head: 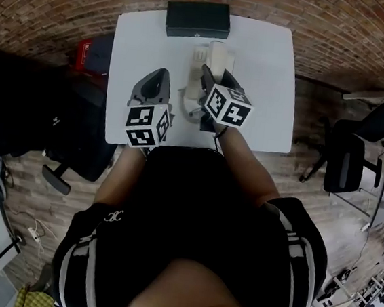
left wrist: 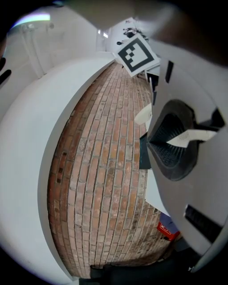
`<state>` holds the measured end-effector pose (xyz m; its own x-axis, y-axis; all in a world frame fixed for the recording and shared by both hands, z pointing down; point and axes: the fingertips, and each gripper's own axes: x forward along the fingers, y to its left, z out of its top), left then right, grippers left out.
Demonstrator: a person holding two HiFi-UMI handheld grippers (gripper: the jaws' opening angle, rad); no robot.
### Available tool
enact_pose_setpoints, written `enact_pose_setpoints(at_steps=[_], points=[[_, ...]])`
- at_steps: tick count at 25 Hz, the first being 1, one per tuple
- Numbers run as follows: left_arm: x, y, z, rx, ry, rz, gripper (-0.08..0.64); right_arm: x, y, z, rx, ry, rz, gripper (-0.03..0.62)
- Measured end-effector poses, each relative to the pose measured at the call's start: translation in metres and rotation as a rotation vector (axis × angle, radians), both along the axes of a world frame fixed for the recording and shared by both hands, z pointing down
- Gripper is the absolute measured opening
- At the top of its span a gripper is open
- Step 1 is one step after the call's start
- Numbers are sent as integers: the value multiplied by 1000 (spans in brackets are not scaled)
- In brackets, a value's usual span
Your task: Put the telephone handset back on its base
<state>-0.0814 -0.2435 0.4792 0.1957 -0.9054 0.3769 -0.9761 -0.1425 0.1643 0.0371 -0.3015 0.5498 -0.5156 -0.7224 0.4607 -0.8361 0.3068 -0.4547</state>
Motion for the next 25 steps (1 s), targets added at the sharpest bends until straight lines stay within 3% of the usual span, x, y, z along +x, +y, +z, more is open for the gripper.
enact_pose_setpoints(at_steps=[15,25], points=[[-26,6,9,-25,11,-63,-5,-19,-13,75,-93,355,4,202],[-52,13,8,-28,-6,-107,-5,-34,-23,109,-166,412,41,202]])
